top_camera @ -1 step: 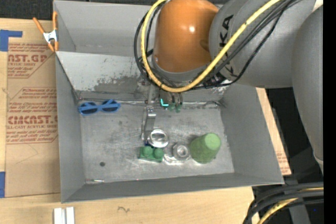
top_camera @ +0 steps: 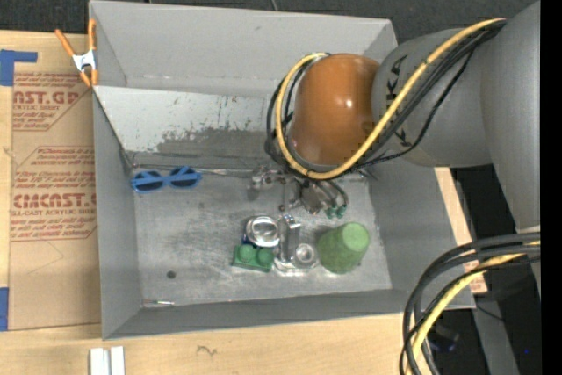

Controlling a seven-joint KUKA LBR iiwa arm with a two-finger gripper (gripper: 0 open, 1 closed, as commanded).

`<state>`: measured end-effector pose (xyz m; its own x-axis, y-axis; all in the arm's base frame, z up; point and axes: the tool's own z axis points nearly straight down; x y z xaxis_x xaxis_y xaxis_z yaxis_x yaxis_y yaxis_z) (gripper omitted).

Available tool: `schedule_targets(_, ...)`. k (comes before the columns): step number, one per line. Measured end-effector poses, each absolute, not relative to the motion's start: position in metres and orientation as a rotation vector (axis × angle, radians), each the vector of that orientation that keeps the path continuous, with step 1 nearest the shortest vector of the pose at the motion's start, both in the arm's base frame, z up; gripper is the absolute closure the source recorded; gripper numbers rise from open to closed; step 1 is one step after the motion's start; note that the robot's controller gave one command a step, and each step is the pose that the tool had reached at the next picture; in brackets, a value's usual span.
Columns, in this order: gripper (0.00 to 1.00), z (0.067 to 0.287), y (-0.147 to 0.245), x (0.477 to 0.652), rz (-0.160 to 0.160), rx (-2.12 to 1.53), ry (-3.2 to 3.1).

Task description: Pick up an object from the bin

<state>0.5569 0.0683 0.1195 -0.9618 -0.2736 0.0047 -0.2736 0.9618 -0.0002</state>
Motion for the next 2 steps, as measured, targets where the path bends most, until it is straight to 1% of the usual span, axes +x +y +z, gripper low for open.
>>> schedule_targets(1,0.00,0.0724,0.0438,0.5036,-0.002,0.388,-3.119)
schedule_targets(2,1.00,0.0777,0.0459,0.5084,-0.004,0.392,-3.127)
